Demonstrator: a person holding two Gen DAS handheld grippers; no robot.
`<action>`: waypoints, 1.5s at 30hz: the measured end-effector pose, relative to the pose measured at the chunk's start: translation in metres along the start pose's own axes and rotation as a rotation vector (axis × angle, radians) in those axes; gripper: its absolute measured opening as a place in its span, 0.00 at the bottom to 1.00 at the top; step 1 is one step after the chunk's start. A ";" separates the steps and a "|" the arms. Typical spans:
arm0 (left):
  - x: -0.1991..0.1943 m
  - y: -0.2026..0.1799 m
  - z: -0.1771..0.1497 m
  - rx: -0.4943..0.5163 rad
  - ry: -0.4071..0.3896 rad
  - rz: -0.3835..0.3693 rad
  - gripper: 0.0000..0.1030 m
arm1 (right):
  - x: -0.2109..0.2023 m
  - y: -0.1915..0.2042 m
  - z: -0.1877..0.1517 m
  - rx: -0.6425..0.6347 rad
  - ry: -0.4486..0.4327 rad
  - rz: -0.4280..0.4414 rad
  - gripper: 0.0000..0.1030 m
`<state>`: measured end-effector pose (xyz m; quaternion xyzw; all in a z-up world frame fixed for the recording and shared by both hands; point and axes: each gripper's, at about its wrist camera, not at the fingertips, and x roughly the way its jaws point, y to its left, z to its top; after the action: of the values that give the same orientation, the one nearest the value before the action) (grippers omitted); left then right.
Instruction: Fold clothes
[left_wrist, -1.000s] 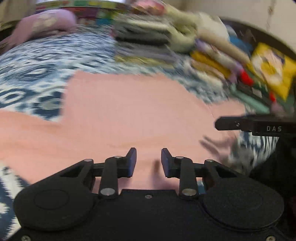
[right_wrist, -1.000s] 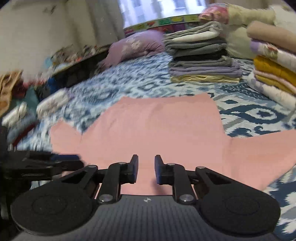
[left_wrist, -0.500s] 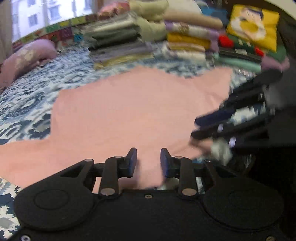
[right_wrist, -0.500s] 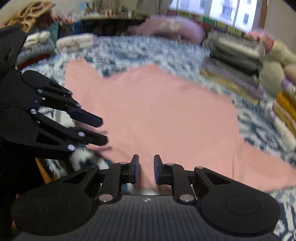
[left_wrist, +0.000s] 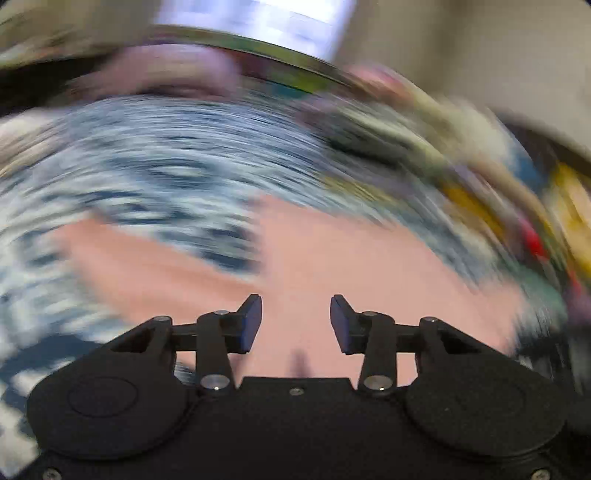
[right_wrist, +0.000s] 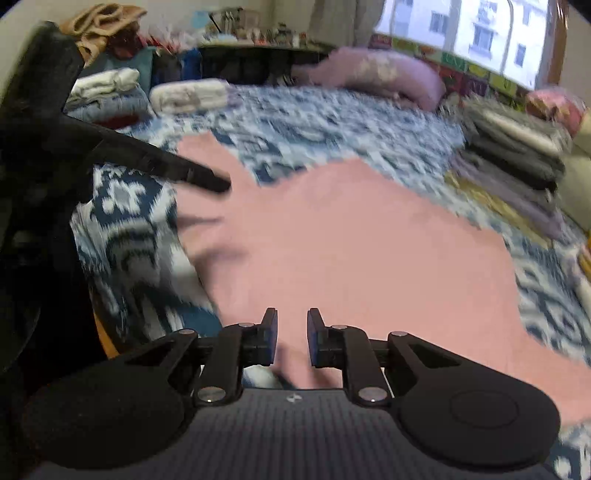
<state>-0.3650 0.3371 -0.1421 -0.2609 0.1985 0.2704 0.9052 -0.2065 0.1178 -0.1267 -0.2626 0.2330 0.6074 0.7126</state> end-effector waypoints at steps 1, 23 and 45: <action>0.001 0.021 0.003 -0.105 -0.016 0.039 0.38 | 0.005 0.006 0.006 -0.017 -0.017 0.006 0.18; 0.118 0.034 0.029 0.355 0.152 0.135 0.31 | 0.125 0.107 0.051 -0.106 -0.085 0.039 0.36; 0.041 0.179 0.040 -0.545 -0.063 0.106 0.24 | 0.144 0.143 0.098 -0.192 -0.157 -0.014 0.45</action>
<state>-0.4306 0.5046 -0.1970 -0.4754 0.1038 0.3685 0.7921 -0.3240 0.3064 -0.1596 -0.2826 0.1154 0.6407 0.7045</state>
